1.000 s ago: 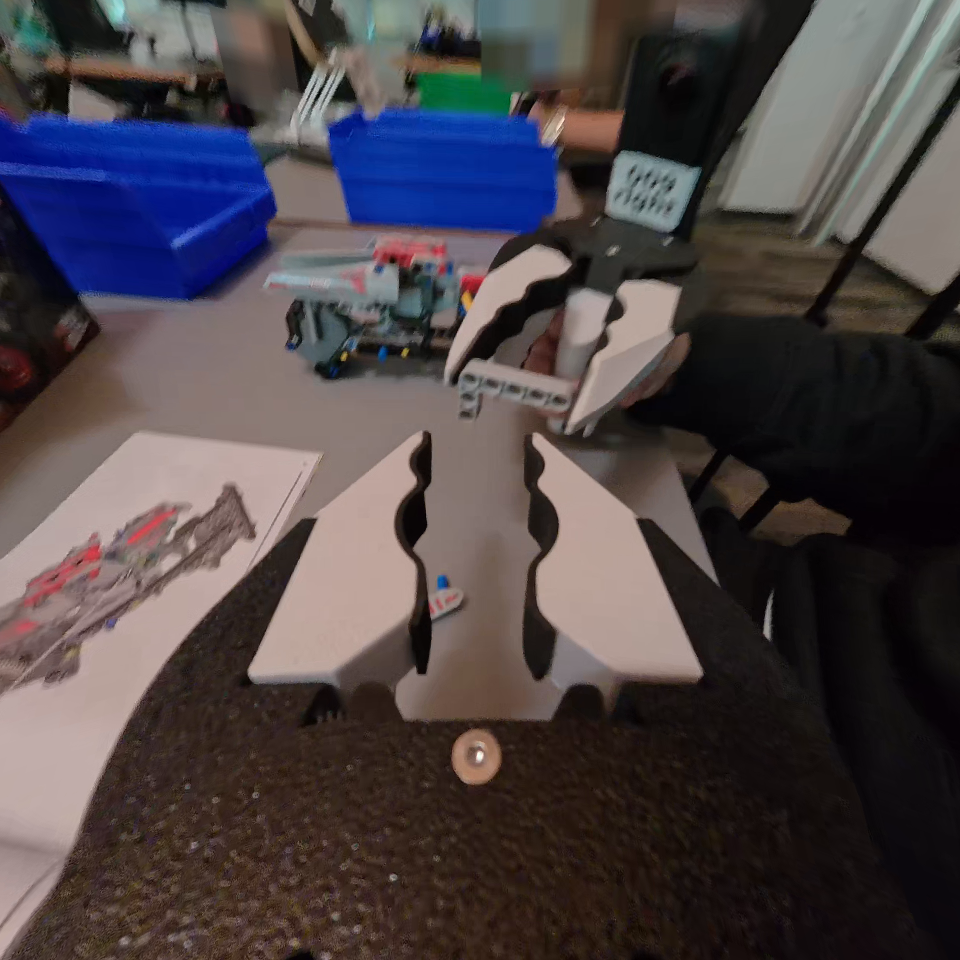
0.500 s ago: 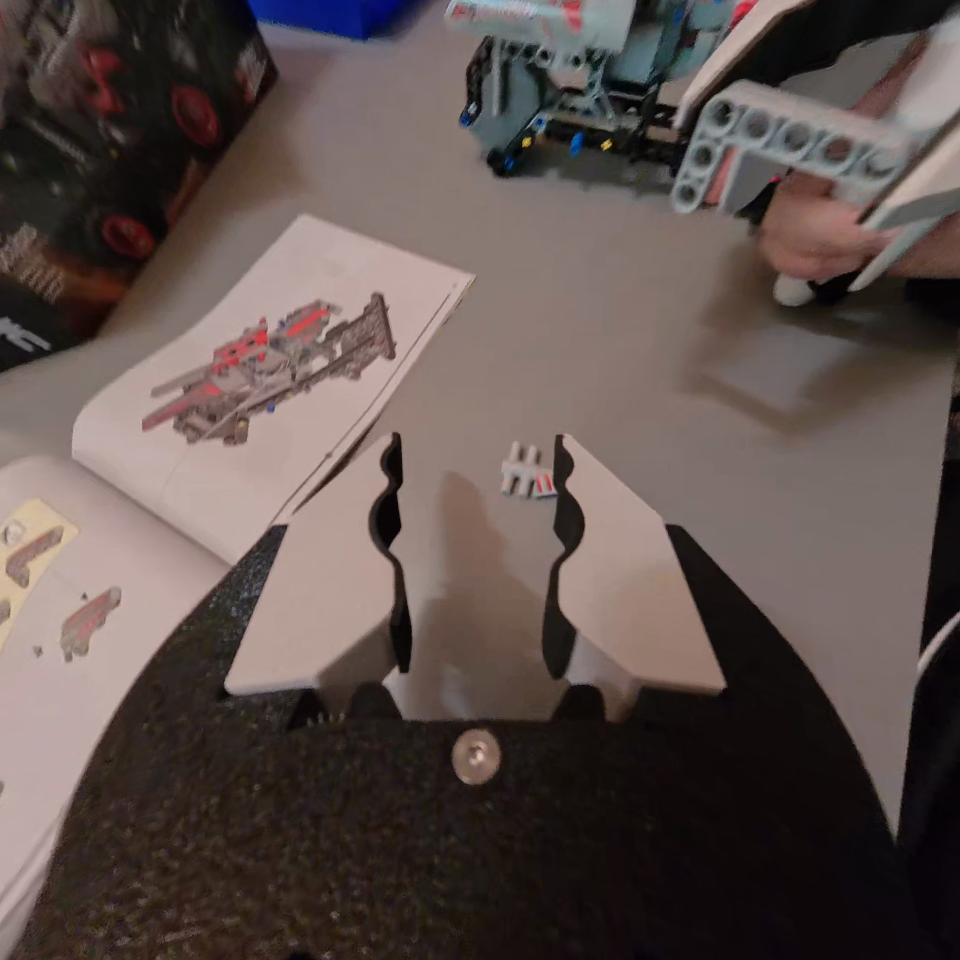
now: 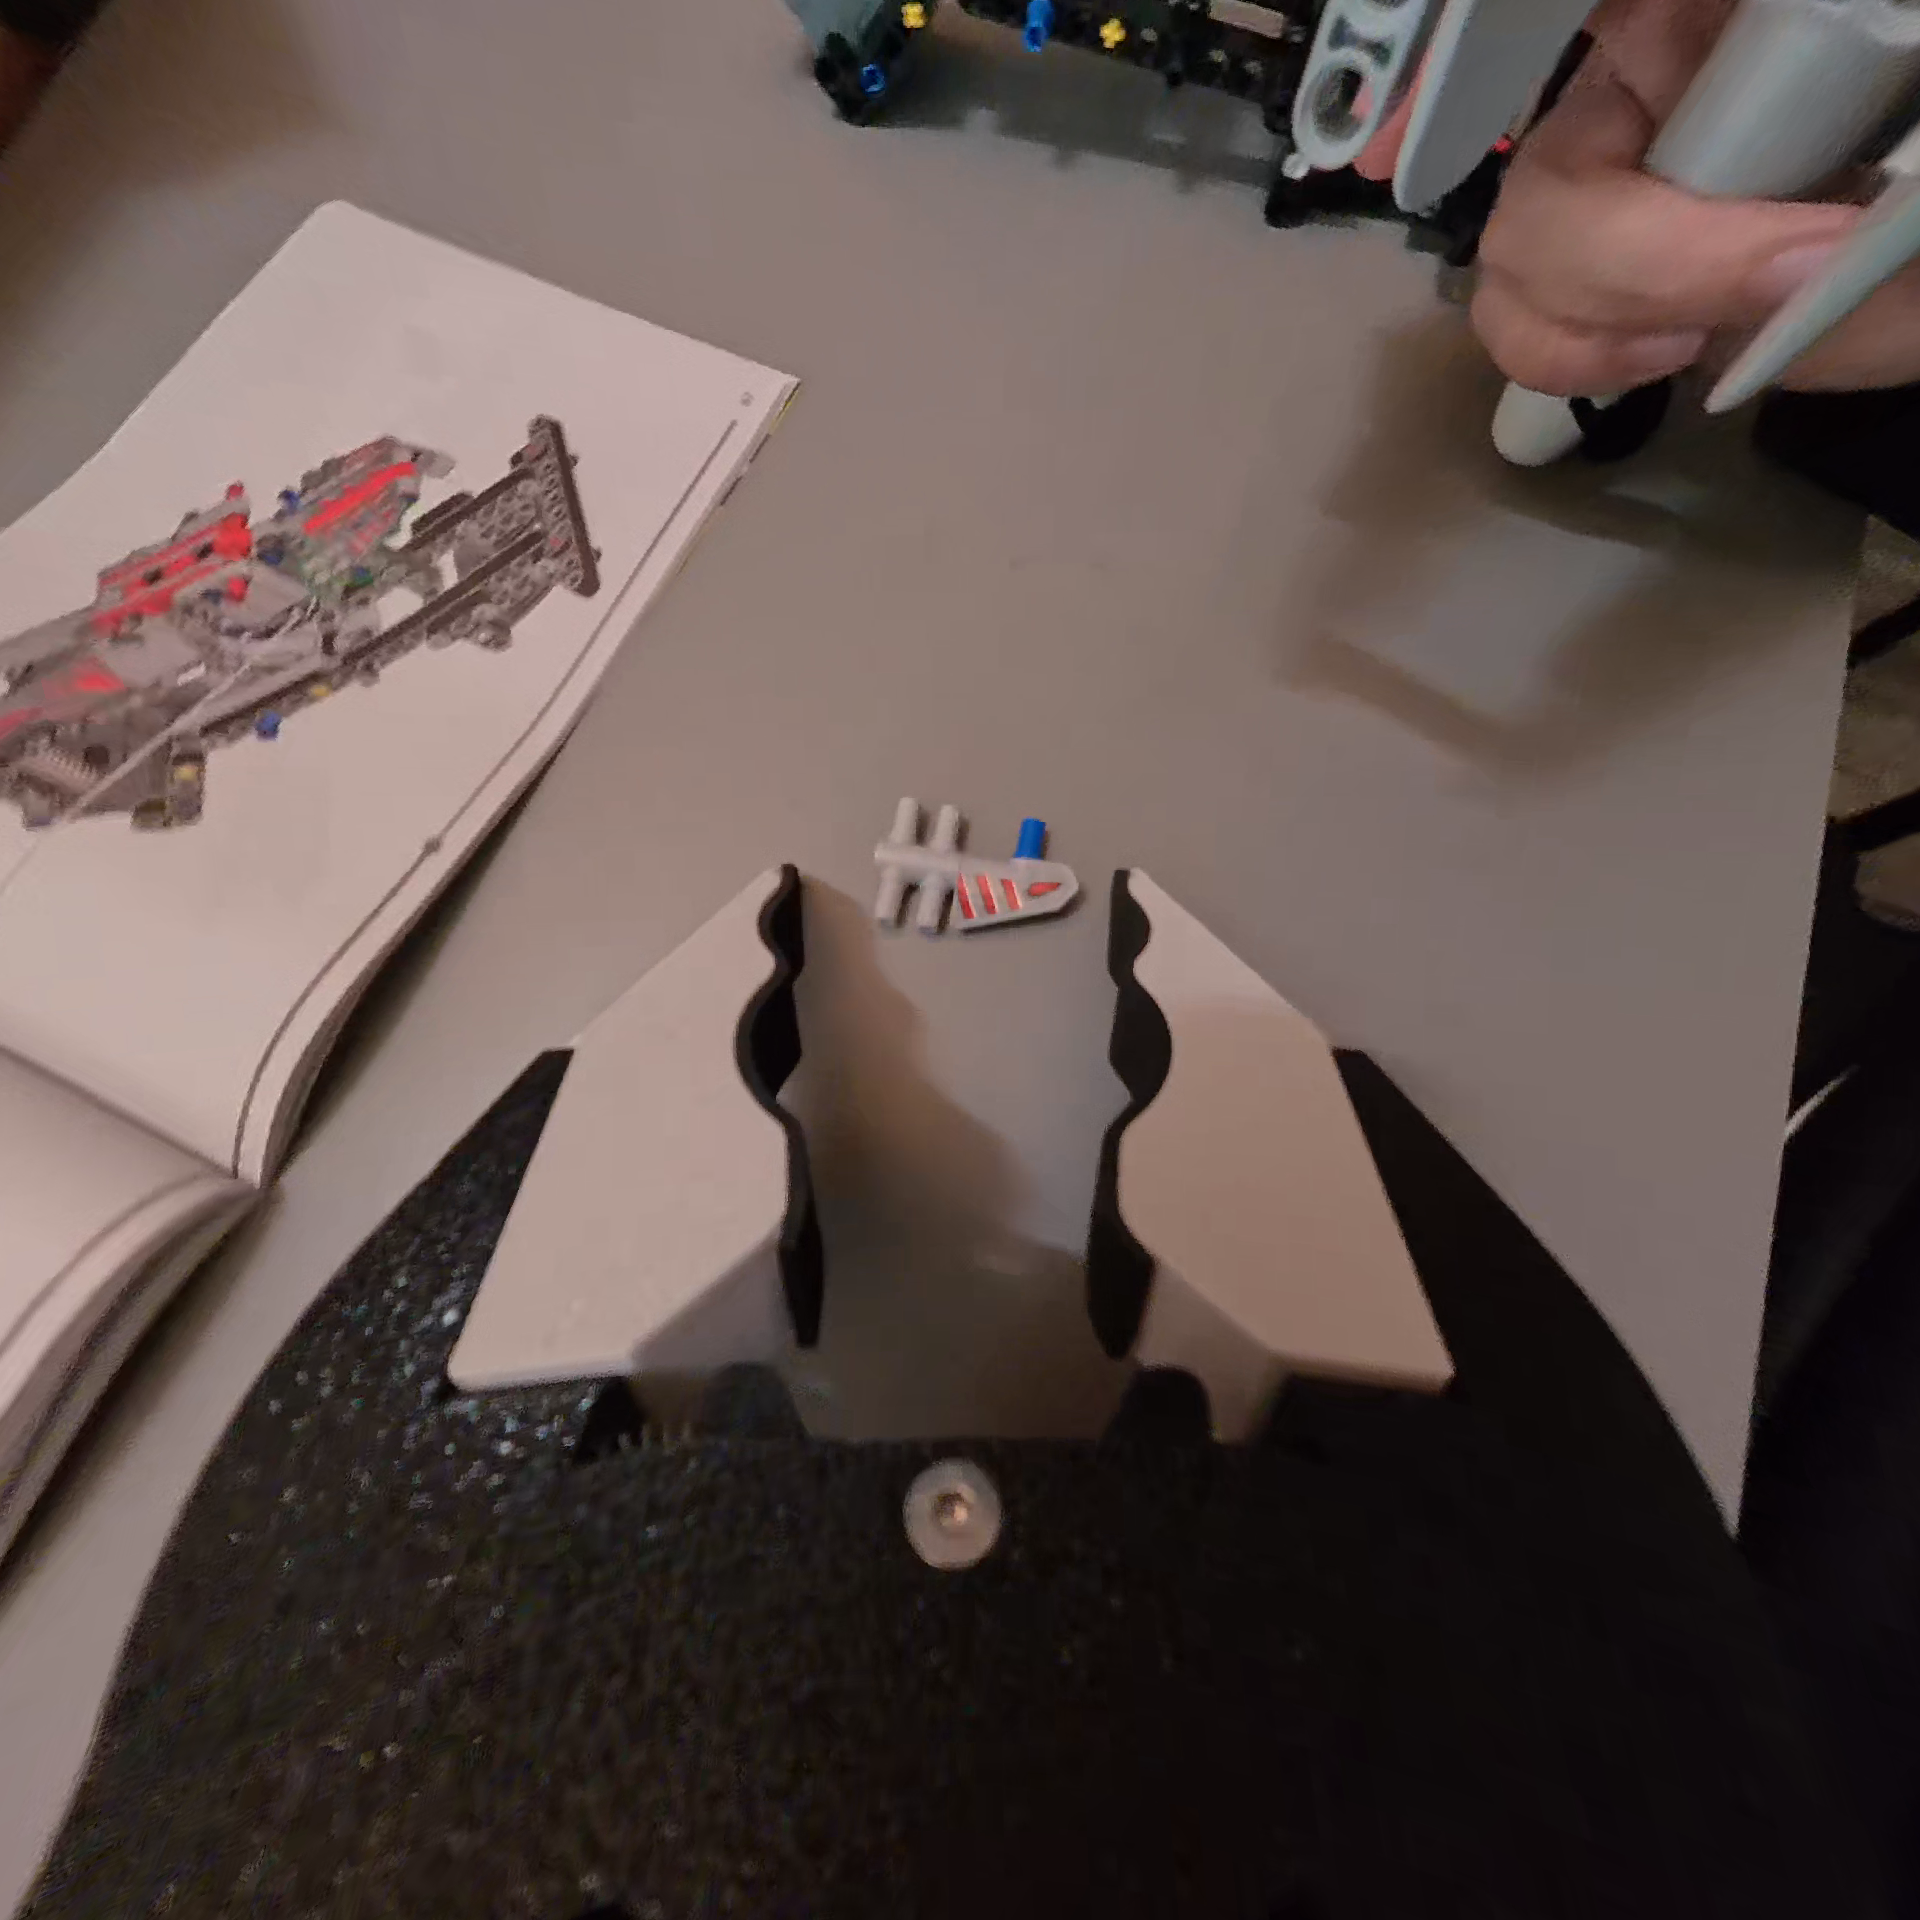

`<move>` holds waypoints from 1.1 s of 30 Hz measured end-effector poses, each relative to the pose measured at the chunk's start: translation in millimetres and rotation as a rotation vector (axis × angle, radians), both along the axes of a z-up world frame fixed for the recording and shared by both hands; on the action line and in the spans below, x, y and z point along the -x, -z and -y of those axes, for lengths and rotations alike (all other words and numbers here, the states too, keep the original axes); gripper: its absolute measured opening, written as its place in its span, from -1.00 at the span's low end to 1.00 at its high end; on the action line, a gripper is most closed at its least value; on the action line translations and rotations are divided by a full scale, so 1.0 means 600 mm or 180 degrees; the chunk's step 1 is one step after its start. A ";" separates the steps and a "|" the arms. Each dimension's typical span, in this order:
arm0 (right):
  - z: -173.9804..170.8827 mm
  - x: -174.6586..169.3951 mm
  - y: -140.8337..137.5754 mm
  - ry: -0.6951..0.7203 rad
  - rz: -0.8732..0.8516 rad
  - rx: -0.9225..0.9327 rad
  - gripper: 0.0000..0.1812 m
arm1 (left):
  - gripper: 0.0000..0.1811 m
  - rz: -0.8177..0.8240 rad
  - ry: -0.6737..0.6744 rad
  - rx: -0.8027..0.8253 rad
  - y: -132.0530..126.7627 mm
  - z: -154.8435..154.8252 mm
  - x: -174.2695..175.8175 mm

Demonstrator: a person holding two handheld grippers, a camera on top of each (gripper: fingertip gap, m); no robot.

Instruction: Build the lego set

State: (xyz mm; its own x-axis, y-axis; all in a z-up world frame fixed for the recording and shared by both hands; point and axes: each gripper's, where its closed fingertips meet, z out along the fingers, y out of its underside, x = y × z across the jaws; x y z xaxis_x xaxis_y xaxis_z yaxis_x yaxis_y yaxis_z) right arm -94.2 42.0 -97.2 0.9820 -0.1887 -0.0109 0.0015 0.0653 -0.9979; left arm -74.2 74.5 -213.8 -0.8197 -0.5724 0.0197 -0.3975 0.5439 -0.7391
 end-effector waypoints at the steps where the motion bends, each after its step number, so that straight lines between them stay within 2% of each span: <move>1: 0.000 0.001 -0.001 -0.0016 -0.0004 -0.0009 -0.56 | -0.39 -0.0002 0.0102 -0.0021 0.002 0.003 -0.001; 4: 0.000 0.002 0.000 -0.0060 -0.0025 -0.0009 -0.56 | -0.46 0.0007 0.0305 -0.0050 0.001 0.002 -0.003; 6: -0.002 0.005 0.002 -0.0081 -0.0012 0.0023 -0.56 | -0.60 0.0037 0.0419 -0.0016 0.001 0.000 -0.002; 17: -0.014 0.008 0.015 -0.0179 -0.0071 0.0222 -0.56 | -0.60 0.0120 0.0880 -0.0037 0.000 0.007 0.013; 20: -0.015 0.012 0.016 -0.0300 -0.0123 0.0220 -0.57 | -0.60 0.0057 0.0893 -0.0012 0.001 0.007 0.014; 29: -0.017 -0.001 0.021 -0.0254 -0.0306 0.0262 -0.56 | -0.60 0.0057 0.0863 -0.0008 0.001 0.005 0.012; 33: -0.019 0.001 0.024 -0.0262 -0.0283 0.0305 -0.56 | -0.60 0.0090 0.0989 -0.0021 0.000 0.004 0.023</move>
